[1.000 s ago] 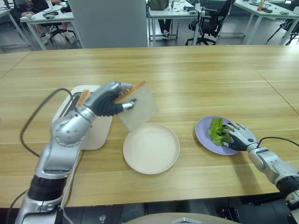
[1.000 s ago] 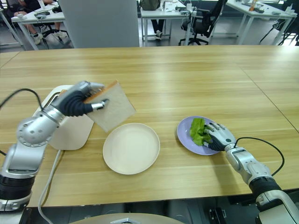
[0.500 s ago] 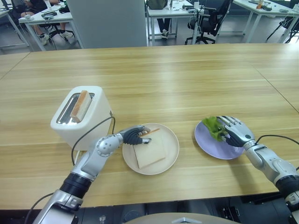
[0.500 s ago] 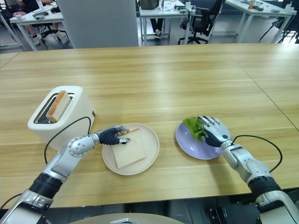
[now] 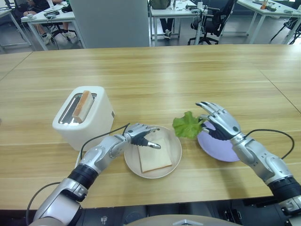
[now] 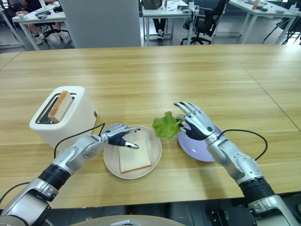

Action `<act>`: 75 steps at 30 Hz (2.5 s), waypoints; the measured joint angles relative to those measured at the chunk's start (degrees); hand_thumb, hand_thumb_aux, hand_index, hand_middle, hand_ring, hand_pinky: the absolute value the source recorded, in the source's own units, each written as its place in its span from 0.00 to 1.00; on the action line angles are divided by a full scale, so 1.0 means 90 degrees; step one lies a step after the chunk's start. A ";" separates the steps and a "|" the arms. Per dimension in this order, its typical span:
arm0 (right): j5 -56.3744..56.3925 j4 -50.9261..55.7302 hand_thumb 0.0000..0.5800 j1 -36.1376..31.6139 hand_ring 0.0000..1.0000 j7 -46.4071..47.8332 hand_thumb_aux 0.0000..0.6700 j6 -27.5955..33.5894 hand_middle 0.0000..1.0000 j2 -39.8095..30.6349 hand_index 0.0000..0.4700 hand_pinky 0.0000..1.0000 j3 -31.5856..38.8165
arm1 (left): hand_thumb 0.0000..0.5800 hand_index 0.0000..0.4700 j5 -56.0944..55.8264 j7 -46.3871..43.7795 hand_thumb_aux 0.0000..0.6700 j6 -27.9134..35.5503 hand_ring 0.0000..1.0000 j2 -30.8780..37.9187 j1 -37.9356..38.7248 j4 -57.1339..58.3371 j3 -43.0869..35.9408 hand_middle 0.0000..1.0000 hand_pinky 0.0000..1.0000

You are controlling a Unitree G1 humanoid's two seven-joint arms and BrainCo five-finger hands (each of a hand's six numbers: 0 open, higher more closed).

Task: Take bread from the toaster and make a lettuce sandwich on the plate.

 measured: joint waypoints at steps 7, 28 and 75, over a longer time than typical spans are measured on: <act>-0.0021 0.0025 1.00 -0.0208 0.00 0.0469 1.00 -0.0249 0.00 0.0664 0.98 0.00 0.0528 | 0.00 0.00 0.0385 0.0883 0.00 -0.0149 0.00 0.0399 0.0079 -0.1437 0.0656 0.00 0.00; -0.0130 0.1573 1.00 -0.0753 0.00 0.0844 1.00 -0.0751 0.00 0.1781 0.98 0.00 0.1554 | 0.00 0.00 -0.0384 -0.0294 0.00 0.1917 0.00 0.1227 0.1415 -0.3225 0.3891 0.00 0.00; -0.0407 0.1646 0.00 -0.0943 0.00 0.0819 0.00 -0.0338 0.00 0.1490 0.00 0.00 0.1576 | 1.00 0.98 -0.1056 0.0405 1.00 0.2454 1.00 0.1442 0.0843 -0.2145 0.4111 1.00 1.00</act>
